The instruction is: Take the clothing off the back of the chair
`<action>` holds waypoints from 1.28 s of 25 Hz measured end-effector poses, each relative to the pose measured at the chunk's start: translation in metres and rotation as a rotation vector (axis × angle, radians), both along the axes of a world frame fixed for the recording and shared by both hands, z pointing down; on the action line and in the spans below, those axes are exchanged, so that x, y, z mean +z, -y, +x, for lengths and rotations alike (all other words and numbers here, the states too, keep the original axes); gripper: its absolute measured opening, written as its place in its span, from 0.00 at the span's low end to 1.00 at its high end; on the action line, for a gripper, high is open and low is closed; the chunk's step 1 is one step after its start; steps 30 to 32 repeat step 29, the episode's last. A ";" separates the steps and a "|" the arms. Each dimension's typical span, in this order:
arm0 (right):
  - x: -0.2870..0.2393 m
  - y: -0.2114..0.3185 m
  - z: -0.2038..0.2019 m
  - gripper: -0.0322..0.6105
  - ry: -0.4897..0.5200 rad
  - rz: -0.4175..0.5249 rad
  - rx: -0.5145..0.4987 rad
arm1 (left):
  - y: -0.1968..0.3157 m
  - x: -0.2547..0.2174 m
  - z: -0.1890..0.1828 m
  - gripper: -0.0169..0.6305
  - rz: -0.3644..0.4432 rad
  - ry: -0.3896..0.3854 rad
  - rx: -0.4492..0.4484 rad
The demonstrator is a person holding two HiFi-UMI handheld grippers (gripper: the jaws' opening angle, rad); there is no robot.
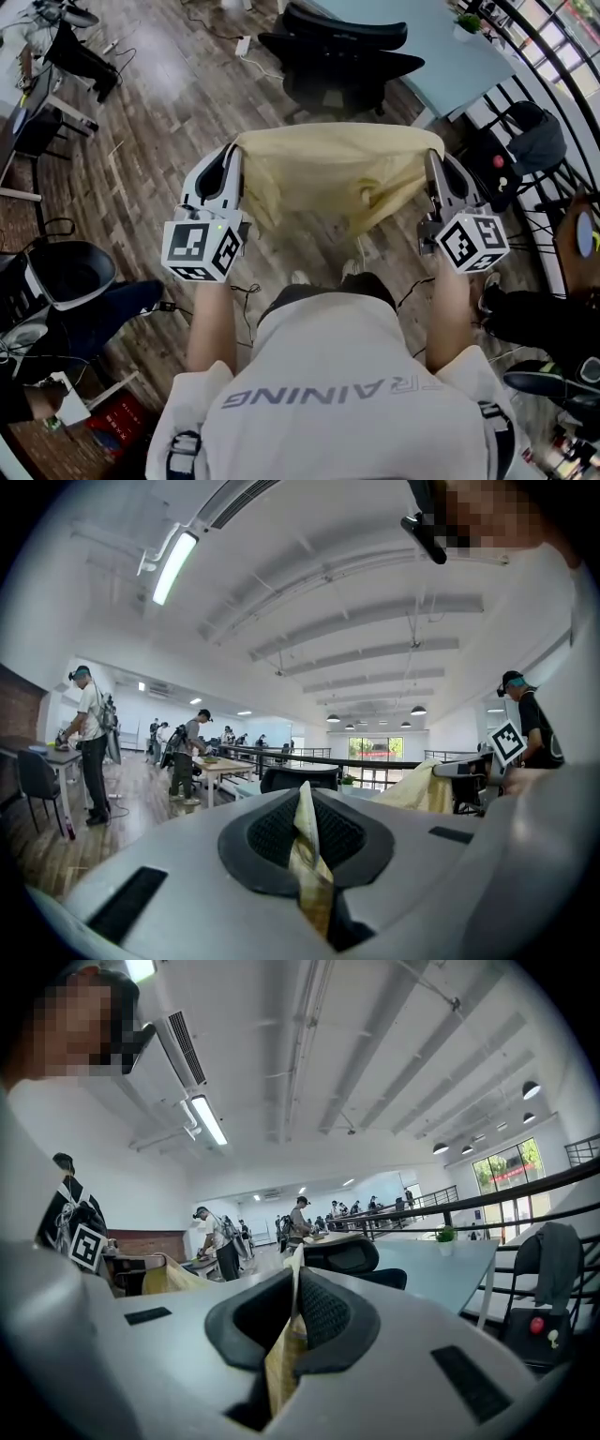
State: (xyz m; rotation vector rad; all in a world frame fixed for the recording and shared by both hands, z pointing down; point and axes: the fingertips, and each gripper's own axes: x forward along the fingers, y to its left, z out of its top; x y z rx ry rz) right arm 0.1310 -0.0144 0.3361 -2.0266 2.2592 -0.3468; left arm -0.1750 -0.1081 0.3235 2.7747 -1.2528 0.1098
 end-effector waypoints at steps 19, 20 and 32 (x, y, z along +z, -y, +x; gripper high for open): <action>-0.002 -0.027 0.040 0.10 -0.034 0.008 -0.037 | -0.031 -0.002 0.043 0.10 0.000 0.006 -0.009; -0.003 -0.028 0.041 0.10 -0.034 0.010 -0.038 | -0.032 -0.003 0.044 0.10 0.001 0.007 -0.008; -0.007 -0.035 0.048 0.10 -0.039 0.007 -0.046 | -0.039 -0.009 0.054 0.10 0.004 0.013 -0.004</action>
